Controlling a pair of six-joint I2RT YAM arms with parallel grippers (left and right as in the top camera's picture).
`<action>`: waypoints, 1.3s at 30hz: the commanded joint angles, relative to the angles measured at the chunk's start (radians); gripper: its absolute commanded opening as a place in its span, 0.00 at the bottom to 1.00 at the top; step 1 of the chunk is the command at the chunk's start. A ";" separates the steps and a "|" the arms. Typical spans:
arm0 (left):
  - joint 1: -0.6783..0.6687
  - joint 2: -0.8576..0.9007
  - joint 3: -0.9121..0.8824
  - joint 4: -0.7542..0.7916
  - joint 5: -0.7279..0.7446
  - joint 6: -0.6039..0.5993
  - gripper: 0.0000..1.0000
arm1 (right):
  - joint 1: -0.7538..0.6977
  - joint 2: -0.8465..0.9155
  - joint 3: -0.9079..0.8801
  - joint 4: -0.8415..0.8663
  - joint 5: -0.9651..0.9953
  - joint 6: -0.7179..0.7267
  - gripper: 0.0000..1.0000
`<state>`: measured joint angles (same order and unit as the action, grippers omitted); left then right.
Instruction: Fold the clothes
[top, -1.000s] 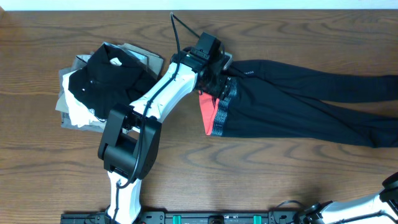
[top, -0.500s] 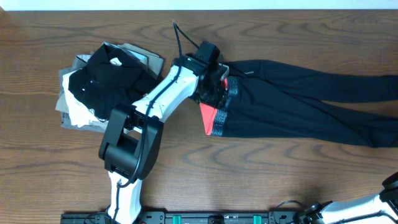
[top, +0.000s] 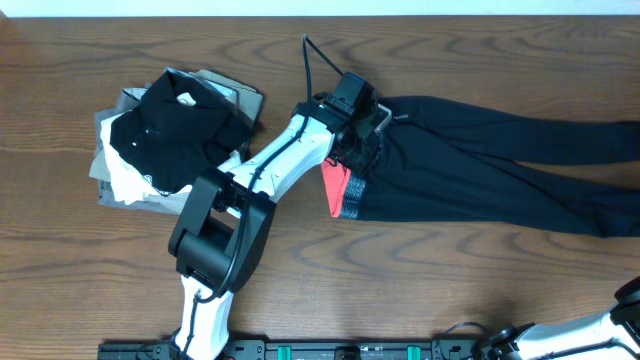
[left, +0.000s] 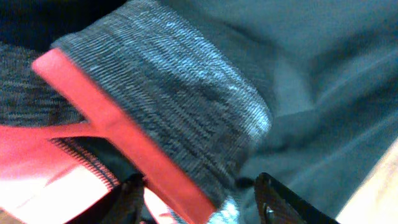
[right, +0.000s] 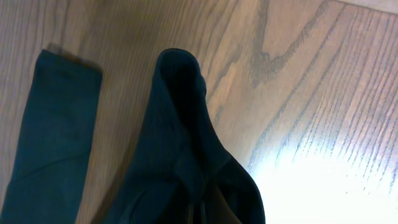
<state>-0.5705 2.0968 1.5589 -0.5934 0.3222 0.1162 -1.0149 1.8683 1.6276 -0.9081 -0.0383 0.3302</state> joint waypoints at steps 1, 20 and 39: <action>0.003 0.032 -0.003 0.004 -0.107 0.022 0.56 | 0.008 -0.005 0.007 0.000 -0.034 0.014 0.01; 0.005 -0.077 0.028 -0.283 0.025 0.029 0.06 | 0.008 -0.005 0.007 0.011 -0.040 0.013 0.01; 0.002 -0.140 -0.008 -0.266 -0.056 0.030 0.31 | 0.008 -0.005 0.007 0.018 -0.041 0.013 0.01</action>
<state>-0.5709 1.9484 1.5692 -0.8883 0.3420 0.1513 -1.0149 1.8683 1.6276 -0.8925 -0.0757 0.3298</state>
